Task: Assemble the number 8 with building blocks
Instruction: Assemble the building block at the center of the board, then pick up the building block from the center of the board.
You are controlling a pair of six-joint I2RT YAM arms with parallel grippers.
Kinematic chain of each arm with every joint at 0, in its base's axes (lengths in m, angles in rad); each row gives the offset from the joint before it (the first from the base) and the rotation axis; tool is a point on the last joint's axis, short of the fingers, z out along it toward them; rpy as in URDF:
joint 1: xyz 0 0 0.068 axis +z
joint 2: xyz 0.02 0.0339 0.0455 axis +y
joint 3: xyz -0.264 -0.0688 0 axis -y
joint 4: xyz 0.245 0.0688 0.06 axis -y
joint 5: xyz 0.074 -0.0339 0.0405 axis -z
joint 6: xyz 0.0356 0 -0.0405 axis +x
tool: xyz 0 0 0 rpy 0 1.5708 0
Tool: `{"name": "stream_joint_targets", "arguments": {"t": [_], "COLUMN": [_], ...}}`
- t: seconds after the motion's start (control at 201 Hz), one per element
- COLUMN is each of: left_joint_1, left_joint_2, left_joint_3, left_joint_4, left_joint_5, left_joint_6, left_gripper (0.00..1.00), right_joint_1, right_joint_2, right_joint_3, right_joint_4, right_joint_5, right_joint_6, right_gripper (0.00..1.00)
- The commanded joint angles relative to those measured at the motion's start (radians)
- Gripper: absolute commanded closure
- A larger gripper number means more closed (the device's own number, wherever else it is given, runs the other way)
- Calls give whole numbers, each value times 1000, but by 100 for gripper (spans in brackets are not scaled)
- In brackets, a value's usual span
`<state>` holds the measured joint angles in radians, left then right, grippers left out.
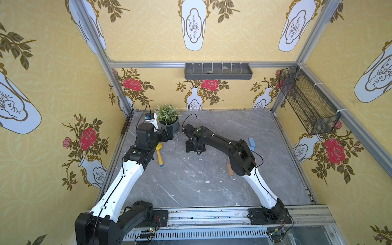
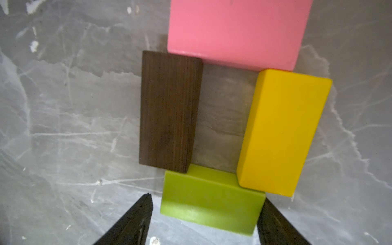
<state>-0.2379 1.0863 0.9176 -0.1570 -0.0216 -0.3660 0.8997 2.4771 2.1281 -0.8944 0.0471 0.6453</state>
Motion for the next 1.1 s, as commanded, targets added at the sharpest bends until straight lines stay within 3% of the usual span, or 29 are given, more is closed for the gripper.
{"name": "stream_joint_targets", "arguments": {"t": [0.0,0.294,0.652,0.777,1.09], "left_joint_1": [2,1,1,1,1], "left_joint_2": [4,3,3,4,15], "left_joint_3": [-1,-1,-2,1,14], "left_joint_4": [24,26,29,29,44], "left_joint_5": [8,11,18,26,130], "left_joint_6": [3,1,-5,-8,-8], "left_gripper": [0,0,0,0,0], "right_joint_1": [-4,-5,-3,-2,-81], "right_joint_2": [26,-31,-158,-281,-664], "right_joint_3": [-26,-78,-134,-208,-564], "right_joint_4": [-2,10,31,71,186], "right_joint_5": [-23,-6,7,6,56], "right_joint_6": [4,5,8,5,17], "right_gripper": [22,18,5,0,3]}}
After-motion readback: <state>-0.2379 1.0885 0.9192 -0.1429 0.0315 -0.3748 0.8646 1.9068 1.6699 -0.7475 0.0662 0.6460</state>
